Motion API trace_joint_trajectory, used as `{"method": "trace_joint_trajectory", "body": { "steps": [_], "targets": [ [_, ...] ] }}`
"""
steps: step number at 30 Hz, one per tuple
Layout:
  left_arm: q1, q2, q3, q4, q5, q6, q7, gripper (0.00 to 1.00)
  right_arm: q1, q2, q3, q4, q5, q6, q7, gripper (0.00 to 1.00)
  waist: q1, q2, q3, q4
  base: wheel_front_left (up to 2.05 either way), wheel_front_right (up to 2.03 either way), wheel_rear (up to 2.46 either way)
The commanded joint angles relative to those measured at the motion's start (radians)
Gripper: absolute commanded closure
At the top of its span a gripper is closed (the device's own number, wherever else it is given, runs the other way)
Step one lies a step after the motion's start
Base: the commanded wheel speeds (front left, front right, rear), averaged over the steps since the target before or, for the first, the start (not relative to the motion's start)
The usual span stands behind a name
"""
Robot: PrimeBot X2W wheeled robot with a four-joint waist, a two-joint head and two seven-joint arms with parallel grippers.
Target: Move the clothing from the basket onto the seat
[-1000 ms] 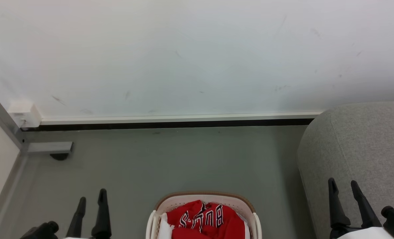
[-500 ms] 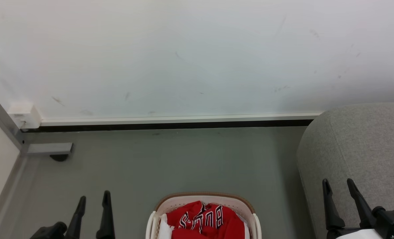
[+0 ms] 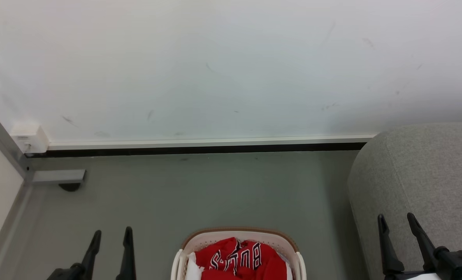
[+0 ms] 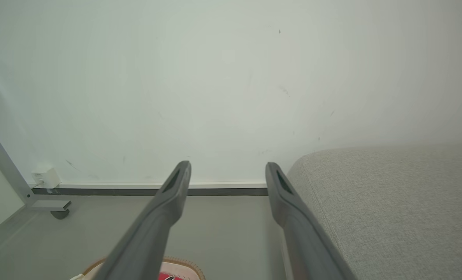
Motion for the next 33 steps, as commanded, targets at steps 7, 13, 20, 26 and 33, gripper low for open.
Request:
{"method": "trace_joint_trajectory", "body": {
  "steps": [7, 13, 20, 26, 33],
  "targets": [
    [0.012, 0.015, -0.004, -0.011, 0.075, 0.003, -0.023, 0.0, 0.009, -0.009, 0.001, 0.006, -0.054, -0.002, -0.02, 0.0, 0.0, 0.0, -0.001, -0.005, 0.0, 0.0, 0.0],
    [0.018, 0.015, -0.006, -0.015, 0.122, 0.006, -0.035, 0.0, 0.015, -0.009, 0.004, 0.007, -0.095, -0.002, -0.032, 0.0, 0.0, 0.0, 0.002, -0.007, 0.0, 0.0, 0.0],
    [0.022, 0.015, -0.006, -0.018, 0.16, 0.005, -0.044, 0.0, 0.011, -0.009, 0.008, 0.008, -0.128, -0.002, -0.042, 0.0, 0.0, 0.0, 0.011, -0.011, 0.0, 0.0, 0.0],
    [0.015, 0.013, -0.007, -0.02, 0.186, 0.005, -0.05, 0.0, 0.003, -0.009, 0.011, 0.005, -0.151, -0.002, -0.049, 0.0, 0.0, 0.0, 0.027, -0.023, 0.0, 0.0, 0.0],
    [-0.027, 0.007, -0.015, -0.003, 0.165, -0.012, -0.05, 0.0, -0.034, -0.009, 0.018, -0.017, -0.127, -0.002, -0.049, 0.0, 0.0, 0.0, 0.093, -0.055, 0.0, 0.0, 0.0]
  ]
}}
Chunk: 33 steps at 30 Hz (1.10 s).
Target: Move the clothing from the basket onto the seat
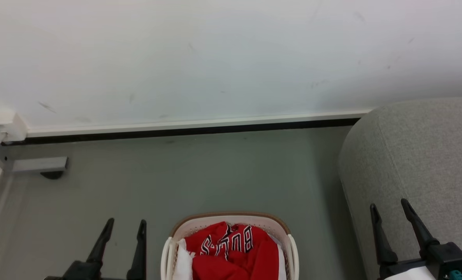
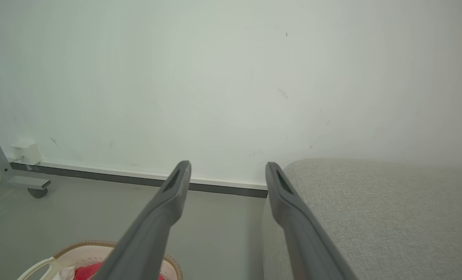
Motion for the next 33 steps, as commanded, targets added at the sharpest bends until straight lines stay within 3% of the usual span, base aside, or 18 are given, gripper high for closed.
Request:
{"method": "trace_joint_trajectory", "body": {
  "steps": [1, 8, 18, 28, 33],
  "targets": [
    [-0.017, 0.0, -0.002, 0.005, -0.015, -0.005, -0.001, 0.0, -0.013, -0.005, 0.0, -0.005, 0.006, -0.002, -0.003, 0.0, 0.0, 0.0, 0.032, -0.016, 0.0, 0.0, 0.0],
    [-0.139, 0.004, -0.054, 0.084, -0.023, -0.056, -0.001, 0.0, -0.084, -0.005, 0.017, -0.044, 0.029, -0.002, -0.003, 0.0, 0.0, 0.0, 0.164, -0.062, 0.0, 0.0, 0.0],
    [-0.376, 0.032, -0.227, 0.457, -0.025, -0.084, 0.009, 0.0, -0.189, -0.004, 0.05, -0.093, 0.074, -0.002, -0.003, 0.0, 0.0, 0.0, 0.348, -0.141, 0.0, 0.0, 0.0],
    [-0.627, 0.019, -0.345, 0.818, -0.108, -0.085, 0.195, 0.0, -0.273, -0.004, 0.081, -0.156, 0.088, -0.002, -0.003, 0.0, 0.0, 0.0, 0.525, -0.174, 0.0, 0.0, 0.0],
    [-0.732, 0.01, -0.327, 0.933, -0.156, -0.078, 0.271, 0.0, -0.308, -0.004, 0.088, -0.188, 0.092, -0.002, -0.003, 0.0, 0.0, 0.0, 0.601, -0.175, 0.0, 0.0, 0.0]
  ]
}}
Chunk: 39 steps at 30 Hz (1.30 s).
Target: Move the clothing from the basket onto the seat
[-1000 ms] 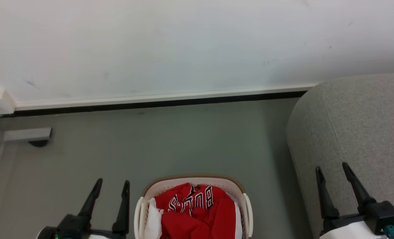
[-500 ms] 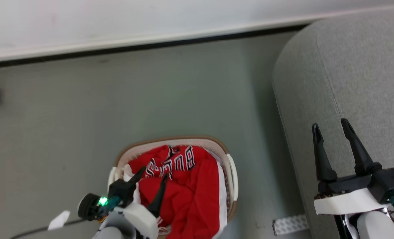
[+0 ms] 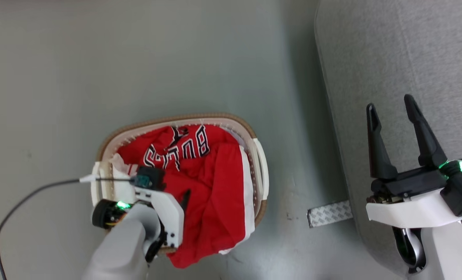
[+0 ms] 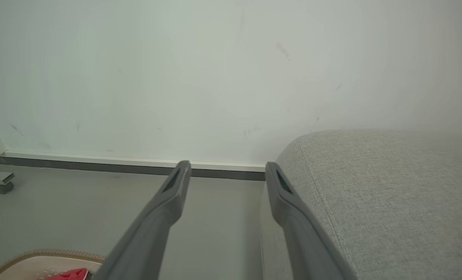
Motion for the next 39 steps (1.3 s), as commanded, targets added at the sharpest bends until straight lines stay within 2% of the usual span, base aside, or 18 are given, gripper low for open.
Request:
{"method": "trace_joint_trajectory", "body": {
  "steps": [1, 6, 13, 17, 20, 21, 22, 23, 30, 36, 39],
  "targets": [
    [-0.024, 0.001, 0.006, 0.021, -0.014, 0.008, 0.017, 0.0, -0.017, -0.002, 0.002, -0.008, 0.004, -0.002, -0.003, 0.0, -0.0002, 0.0, 0.049, -0.006, 0.0, 0.0, 0.0],
    [-0.111, -0.003, 0.001, 0.096, -0.009, 0.051, 0.066, 0.0, -0.039, -0.002, 0.016, -0.038, 0.011, -0.002, -0.003, 0.0, -0.0002, 0.0, 0.117, -0.015, 0.0, 0.0, 0.0],
    [-0.216, 0.016, -0.042, 0.162, 0.038, 0.087, 0.081, 0.0, -0.06, -0.002, 0.018, -0.091, 0.03, -0.002, -0.003, 0.0, -0.0002, 0.0, 0.233, -0.036, 0.0, 0.0, 0.0],
    [-0.264, 0.025, -0.073, 0.189, 0.063, 0.099, 0.091, 0.0, -0.06, -0.002, 0.012, -0.113, 0.038, -0.002, -0.003, 0.0, -0.0002, 0.0, 0.295, -0.038, 0.0, 0.0, 0.0],
    [-0.284, 0.029, -0.11, 0.203, 0.095, 0.091, 0.08, 0.0, -0.055, -0.002, 0.005, -0.121, 0.036, -0.002, -0.003, 0.0, -0.0002, 0.0, 0.32, -0.033, 0.0, 0.0, 0.0],
    [-0.289, 0.03, -0.119, 0.207, 0.099, 0.088, 0.073, 0.04, -0.053, -0.002, 0.002, -0.123, 0.04, -0.002, -0.003, 0.0, -0.0002, 0.0, 0.326, -0.031, 0.0, 0.0, 0.0],
    [-0.292, 0.028, -0.125, 0.21, 0.1, 0.083, 0.068, 0.89, -0.054, -0.002, -0.002, -0.123, 0.041, -0.002, -0.003, 0.0, -0.0002, 0.0, 0.33, -0.03, 0.0, 0.0, 0.0],
    [-0.292, 0.026, -0.132, 0.213, 0.103, 0.078, 0.06, 1.0, -0.055, -0.002, -0.006, -0.122, 0.042, -0.002, -0.003, 0.0, -0.0002, 0.0, 0.332, -0.029, 0.0, 0.0, 0.0],
    [-0.282, 0.013, -0.11, 0.209, 0.056, 0.056, -0.039, 1.0, -0.073, -0.002, -0.018, -0.106, 0.05, -0.002, -0.003, 0.0, -0.0002, 0.0, 0.305, -0.012, 0.0, 0.0, 0.0],
    [-0.22, -0.003, -0.086, 0.18, -0.006, 0.031, -0.187, 1.0, -0.056, -0.002, -0.026, -0.072, 0.04, -0.002, -0.003, 0.0, -0.0002, 0.0, 0.189, 0.025, 0.0, 0.0, 0.0],
    [-0.171, -0.009, -0.084, 0.169, -0.037, 0.016, -0.221, 1.0, -0.031, -0.002, -0.023, -0.048, 0.035, -0.002, -0.003, 0.0, -0.0002, 0.0, 0.107, 0.047, 0.0, 0.0, 0.0]
  ]
}}
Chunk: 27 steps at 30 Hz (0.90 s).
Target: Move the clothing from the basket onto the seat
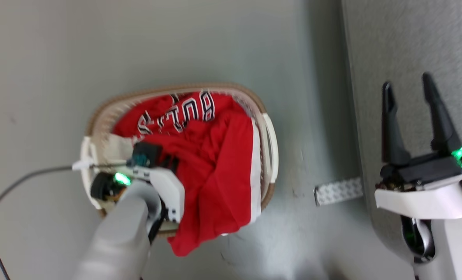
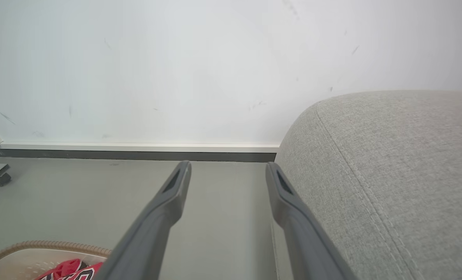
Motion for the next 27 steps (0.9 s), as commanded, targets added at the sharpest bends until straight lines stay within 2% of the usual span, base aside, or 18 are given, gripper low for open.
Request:
{"method": "trace_joint_trajectory", "body": {
  "steps": [1, 7, 9, 13, 18, 22, 27],
  "targets": [
    [0.037, -0.001, 0.001, -0.009, -0.023, -0.008, -0.014, 1.0, 0.026, -0.003, 0.001, 0.014, -0.01, -0.002, -0.003, 0.0, -0.0001, 0.0, -0.105, 0.04, 0.0, 0.0, 0.0],
    [0.182, -0.006, -0.043, -0.086, -0.121, -0.024, -0.008, 1.0, 0.097, -0.003, -0.004, 0.059, -0.007, -0.002, -0.003, 0.0, -0.0001, 0.0, -0.29, 0.085, 0.0, 0.0, 0.0],
    [0.245, -0.007, -0.092, -0.165, -0.194, -0.026, 0.026, 1.0, 0.123, -0.003, -0.009, 0.073, -0.003, -0.002, -0.003, 0.0, -0.0001, 0.0, -0.348, 0.099, 0.0, 0.0, 0.0],
    [0.33, -0.003, -0.157, -0.297, -0.272, -0.025, 0.091, 1.0, 0.182, -0.003, -0.016, 0.099, -0.008, -0.002, -0.003, 0.0, -0.0001, 0.0, -0.451, 0.126, 0.0, 0.0, 0.0],
    [0.404, 0.053, -0.161, -0.479, -0.318, -0.025, 0.144, 1.0, 0.236, -0.003, -0.013, 0.12, -0.011, -0.002, -0.003, 0.0, -0.0001, 0.0, -0.548, 0.14, 0.0, 0.0, 0.0],
    [0.461, 0.097, -0.146, -0.661, -0.342, 0.009, 0.199, 1.0, 0.263, -0.003, -0.002, 0.13, -0.014, -0.002, -0.003, 0.0, -0.0001, 0.0, -0.6, 0.133, 0.0, 0.0, 0.0],
    [0.513, 0.155, -0.124, -0.899, -0.346, 0.071, 0.276, 1.0, 0.281, -0.003, 0.008, 0.136, -0.017, -0.002, -0.003, 0.0, -0.0001, 0.0, -0.638, 0.119, 0.0, 0.0, 0.0]
  ]
}}
